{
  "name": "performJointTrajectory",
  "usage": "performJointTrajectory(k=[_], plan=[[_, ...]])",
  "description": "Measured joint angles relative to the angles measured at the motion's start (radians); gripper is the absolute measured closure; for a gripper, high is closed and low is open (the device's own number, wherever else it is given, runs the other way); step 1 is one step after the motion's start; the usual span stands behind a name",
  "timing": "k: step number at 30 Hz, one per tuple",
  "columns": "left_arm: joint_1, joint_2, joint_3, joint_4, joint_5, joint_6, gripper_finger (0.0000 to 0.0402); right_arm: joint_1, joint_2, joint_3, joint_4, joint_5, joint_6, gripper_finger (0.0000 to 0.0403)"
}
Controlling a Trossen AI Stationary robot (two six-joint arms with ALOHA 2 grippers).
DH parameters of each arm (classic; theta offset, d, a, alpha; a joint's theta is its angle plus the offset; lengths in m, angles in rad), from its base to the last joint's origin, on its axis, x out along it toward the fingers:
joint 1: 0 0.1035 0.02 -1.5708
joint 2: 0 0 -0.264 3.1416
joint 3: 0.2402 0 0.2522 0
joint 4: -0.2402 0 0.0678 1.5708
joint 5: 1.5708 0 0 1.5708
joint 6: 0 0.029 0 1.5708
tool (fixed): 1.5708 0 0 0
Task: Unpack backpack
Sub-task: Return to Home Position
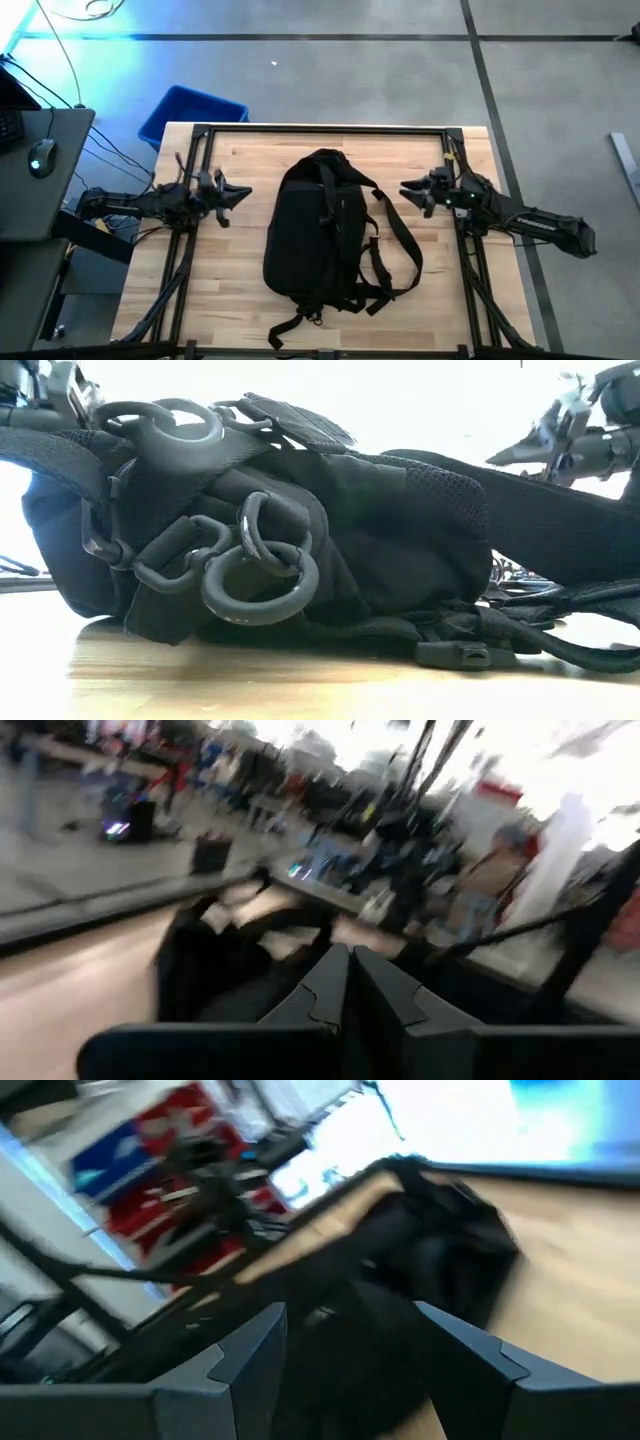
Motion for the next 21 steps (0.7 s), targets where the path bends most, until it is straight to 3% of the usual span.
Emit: performJointTrajectory(k=[7,16,21], plan=[[0.000,0.025,0.001,-0.002,-0.004,-0.001,0.0402,0.000,0.000,0.001,-0.148,0.039,0.053,0.0206],[0.000,0.026,0.001,-0.002,-0.004,-0.002,0.0402,0.003,0.004,0.002,-0.152,0.039,0.044,0.0206],[-0.013,-0.014,0.001,-0.001,-0.005,-0.001,0.0402,0.091,-0.153,0.002,-0.157,0.091,0.043,0.0206]])
